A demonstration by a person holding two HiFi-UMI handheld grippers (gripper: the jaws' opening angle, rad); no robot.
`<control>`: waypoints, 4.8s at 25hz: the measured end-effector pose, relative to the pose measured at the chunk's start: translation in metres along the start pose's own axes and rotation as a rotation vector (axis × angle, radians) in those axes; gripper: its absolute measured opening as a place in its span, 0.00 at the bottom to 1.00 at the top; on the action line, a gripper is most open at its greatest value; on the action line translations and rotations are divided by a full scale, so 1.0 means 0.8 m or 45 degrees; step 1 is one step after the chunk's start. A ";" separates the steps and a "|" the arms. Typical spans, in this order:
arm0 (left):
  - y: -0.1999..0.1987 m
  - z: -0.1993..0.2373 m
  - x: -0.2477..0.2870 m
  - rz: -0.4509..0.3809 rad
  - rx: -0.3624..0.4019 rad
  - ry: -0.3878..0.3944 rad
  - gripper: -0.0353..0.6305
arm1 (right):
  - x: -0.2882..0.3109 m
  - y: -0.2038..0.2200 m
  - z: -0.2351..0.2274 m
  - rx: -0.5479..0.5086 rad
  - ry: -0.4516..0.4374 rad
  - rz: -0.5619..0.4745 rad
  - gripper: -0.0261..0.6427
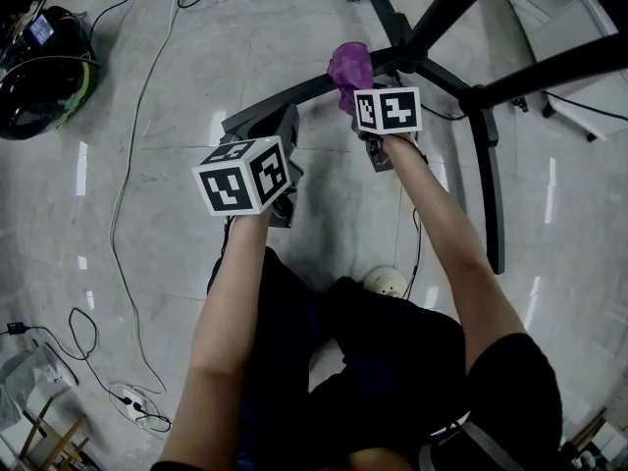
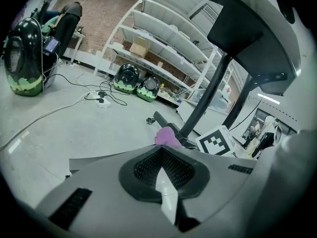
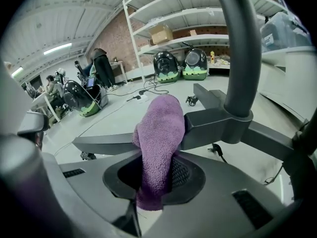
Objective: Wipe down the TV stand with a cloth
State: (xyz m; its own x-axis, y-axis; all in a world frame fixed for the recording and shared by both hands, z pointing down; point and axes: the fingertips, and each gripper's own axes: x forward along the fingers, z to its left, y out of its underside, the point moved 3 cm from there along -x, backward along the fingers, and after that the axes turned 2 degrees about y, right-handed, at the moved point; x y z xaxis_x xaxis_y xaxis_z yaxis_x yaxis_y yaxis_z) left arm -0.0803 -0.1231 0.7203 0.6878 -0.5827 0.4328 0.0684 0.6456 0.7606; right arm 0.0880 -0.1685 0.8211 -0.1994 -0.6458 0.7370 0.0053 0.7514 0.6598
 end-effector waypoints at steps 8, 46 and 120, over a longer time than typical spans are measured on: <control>0.003 -0.004 0.004 0.011 -0.003 0.014 0.06 | -0.004 -0.007 -0.019 0.025 0.039 -0.025 0.17; 0.037 -0.032 0.047 0.116 -0.018 0.101 0.06 | -0.069 0.001 -0.177 0.399 0.302 -0.195 0.17; 0.090 -0.139 0.099 0.253 0.083 0.347 0.06 | -0.226 0.133 -0.296 0.891 0.492 -0.296 0.17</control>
State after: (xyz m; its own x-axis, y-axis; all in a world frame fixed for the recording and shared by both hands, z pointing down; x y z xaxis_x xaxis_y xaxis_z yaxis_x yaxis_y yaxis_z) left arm 0.0595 -0.0675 0.7553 0.8514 -0.2898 0.4372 -0.1265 0.6954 0.7073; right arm 0.3565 -0.0039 0.7926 0.2311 -0.6998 0.6759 -0.6306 0.4213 0.6518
